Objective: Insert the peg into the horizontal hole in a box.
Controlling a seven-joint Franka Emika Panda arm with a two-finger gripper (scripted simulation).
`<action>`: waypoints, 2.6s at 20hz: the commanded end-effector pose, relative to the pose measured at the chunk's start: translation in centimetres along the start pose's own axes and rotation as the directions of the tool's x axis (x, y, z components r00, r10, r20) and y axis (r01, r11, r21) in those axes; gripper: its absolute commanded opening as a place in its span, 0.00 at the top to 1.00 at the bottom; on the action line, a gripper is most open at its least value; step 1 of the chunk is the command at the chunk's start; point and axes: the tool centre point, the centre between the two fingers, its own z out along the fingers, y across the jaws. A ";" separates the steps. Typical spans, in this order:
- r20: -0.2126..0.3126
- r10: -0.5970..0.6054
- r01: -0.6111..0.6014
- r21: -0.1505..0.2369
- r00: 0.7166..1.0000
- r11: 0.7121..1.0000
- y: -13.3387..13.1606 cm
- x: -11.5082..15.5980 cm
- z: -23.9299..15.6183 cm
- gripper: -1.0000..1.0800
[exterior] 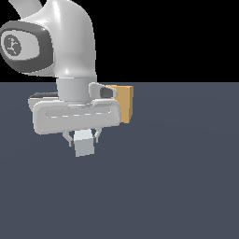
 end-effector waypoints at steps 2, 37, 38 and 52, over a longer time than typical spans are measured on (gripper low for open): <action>0.001 0.066 -0.066 -0.003 0.998 0.998 0.2 1.7 -0.4 1.00; 0.000 0.504 -0.504 -0.003 0.864 0.864 5.0 13.2 -2.7 1.00; 0.000 0.504 -0.504 -0.003 0.864 0.864 5.0 13.2 -2.7 1.00; -0.001 0.503 -0.503 -0.002 0.864 0.864 5.1 13.3 -2.7 1.00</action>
